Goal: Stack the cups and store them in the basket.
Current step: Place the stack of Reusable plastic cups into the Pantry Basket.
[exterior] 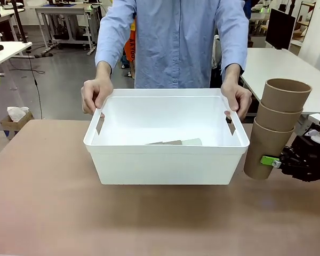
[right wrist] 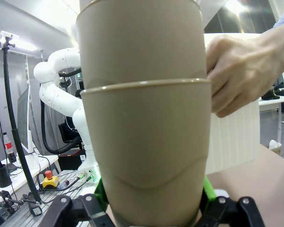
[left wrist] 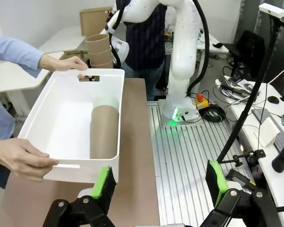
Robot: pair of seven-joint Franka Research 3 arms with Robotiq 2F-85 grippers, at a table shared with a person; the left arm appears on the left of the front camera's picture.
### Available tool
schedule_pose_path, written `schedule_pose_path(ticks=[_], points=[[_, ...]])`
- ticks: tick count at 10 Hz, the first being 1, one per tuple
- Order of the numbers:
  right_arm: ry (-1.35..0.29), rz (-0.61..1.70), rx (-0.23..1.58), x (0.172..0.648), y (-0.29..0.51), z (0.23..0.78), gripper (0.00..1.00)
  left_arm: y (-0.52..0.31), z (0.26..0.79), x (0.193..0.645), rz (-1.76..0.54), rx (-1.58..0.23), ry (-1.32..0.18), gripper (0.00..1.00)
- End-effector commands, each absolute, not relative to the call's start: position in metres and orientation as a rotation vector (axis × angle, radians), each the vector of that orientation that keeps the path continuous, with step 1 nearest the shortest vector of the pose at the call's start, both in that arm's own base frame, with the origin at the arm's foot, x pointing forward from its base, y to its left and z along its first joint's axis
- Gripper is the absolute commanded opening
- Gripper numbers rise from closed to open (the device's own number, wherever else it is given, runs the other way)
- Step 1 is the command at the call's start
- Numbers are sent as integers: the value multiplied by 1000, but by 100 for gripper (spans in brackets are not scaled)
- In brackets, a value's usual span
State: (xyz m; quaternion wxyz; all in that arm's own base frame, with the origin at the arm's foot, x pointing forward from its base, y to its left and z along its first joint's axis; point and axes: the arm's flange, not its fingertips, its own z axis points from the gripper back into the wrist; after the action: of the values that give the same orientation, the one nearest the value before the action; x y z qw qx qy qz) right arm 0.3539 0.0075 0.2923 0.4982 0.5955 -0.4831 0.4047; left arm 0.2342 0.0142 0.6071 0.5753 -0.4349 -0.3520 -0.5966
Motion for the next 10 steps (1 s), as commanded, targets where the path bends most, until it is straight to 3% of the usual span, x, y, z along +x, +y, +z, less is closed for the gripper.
schedule_pose_path(ticks=[1, 10], points=[[-1177, 988, 1442, 355, 9, 297, 86, 17, 611, 232, -1391, -1034, -834, 100], [-1177, 988, 1442, 355, 9, 297, 86, 17, 611, 232, -1391, -1034, -834, 100]])
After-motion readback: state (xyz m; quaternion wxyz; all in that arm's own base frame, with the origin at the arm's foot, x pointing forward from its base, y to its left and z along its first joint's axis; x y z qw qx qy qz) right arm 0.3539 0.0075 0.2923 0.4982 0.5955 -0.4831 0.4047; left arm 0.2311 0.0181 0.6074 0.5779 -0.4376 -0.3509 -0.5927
